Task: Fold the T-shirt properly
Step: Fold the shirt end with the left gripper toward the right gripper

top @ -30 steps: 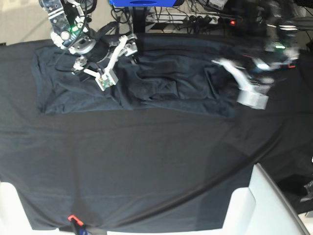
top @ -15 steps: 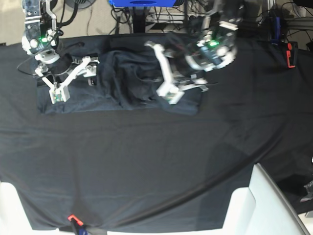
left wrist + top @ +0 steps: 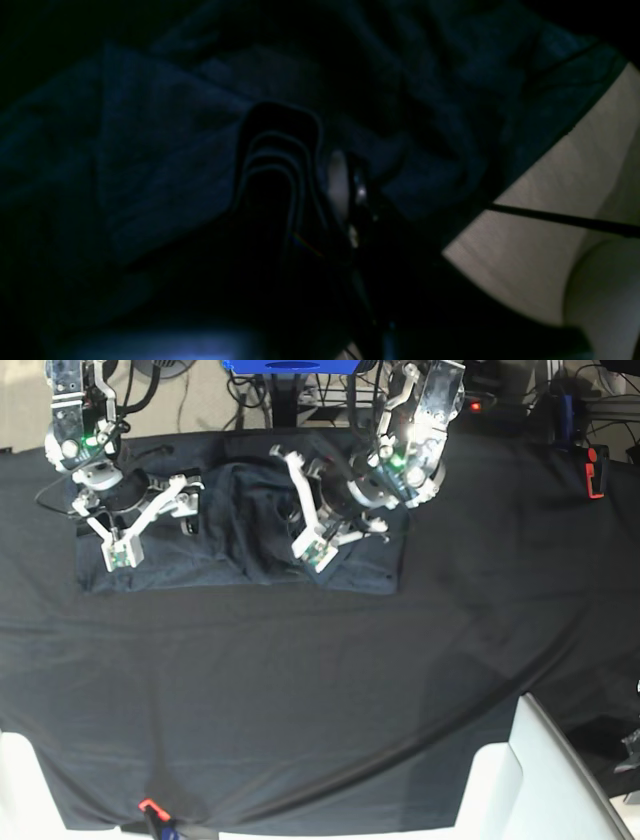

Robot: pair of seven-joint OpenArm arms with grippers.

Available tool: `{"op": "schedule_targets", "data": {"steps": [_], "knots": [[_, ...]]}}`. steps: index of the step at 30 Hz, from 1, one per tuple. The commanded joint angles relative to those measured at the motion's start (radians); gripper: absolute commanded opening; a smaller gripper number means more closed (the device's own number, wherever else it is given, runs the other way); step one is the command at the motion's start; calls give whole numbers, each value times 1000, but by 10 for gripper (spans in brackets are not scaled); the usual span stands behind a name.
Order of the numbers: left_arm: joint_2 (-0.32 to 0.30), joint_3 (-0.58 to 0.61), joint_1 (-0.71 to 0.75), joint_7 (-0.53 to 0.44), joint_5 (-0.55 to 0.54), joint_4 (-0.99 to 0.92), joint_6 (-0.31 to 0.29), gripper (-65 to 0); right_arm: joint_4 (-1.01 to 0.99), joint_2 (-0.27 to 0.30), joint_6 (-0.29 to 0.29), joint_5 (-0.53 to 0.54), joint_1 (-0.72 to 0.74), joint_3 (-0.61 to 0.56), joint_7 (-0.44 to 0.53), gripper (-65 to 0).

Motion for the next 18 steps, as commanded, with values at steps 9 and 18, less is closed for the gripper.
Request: {"op": "schedule_targets", "data": {"steps": [9,18], "knots": [[13,37,-29,-13,-24,-44,-7,-650,19,7,4,9,1,3,19,-50],[22,102,-33,-16,-24,-38,-7,-278,19,7,4,9,1,1,19,-50]]}}
